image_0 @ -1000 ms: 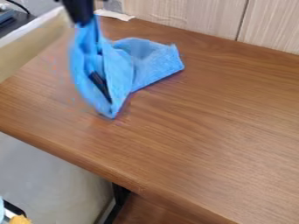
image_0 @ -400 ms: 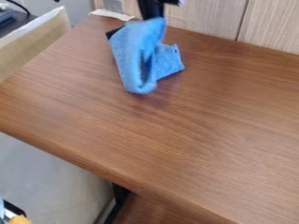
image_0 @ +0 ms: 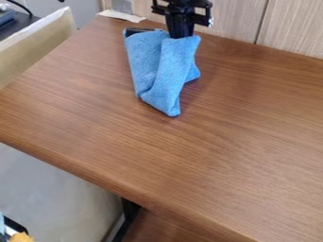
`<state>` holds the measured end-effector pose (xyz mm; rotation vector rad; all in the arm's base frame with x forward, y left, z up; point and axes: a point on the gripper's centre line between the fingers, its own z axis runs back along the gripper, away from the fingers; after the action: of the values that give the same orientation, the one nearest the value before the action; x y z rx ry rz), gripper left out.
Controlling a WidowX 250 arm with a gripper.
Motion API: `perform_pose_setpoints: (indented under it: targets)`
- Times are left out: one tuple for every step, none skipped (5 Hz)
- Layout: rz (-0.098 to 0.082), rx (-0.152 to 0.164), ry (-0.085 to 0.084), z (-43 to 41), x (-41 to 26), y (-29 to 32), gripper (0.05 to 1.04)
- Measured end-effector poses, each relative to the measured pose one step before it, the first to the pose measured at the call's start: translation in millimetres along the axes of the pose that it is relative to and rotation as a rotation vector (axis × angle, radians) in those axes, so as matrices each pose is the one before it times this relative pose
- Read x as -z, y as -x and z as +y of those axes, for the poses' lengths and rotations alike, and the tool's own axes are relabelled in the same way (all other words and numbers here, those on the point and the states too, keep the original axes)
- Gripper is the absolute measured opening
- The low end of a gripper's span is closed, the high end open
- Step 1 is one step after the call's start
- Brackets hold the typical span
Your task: Fold the cloth from bottom left to top right
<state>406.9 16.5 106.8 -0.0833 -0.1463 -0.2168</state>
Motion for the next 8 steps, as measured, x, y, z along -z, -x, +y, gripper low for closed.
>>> perform_pose_setpoints:
  targets:
    - [-0.0013,-0.0021,-0.0103,1.80,7.20,-0.08,0.055]
    - [0.0032,0.0010,-0.0094,1.49,-0.01,0.51,0.070]
    - [0.0376,-0.0059,-0.0052,-0.40,2.07,4.42,0.207]
    - [-0.0025,0.0038,-0.0105,-1.28,-0.41,-1.08,0.449]
    - [0.0034,0.0051,-0.0004,0.07,0.00,0.53,0.751]
    - [0.0008,-0.0005,-0.0066,-1.15,0.76,-0.67,0.988]
    - [-0.0006,0.0149,-0.0062,-4.28,0.03,-1.25,1.005]
    - [-0.0013,-0.0055,-0.0064,0.72,-0.42,0.78,1.001]
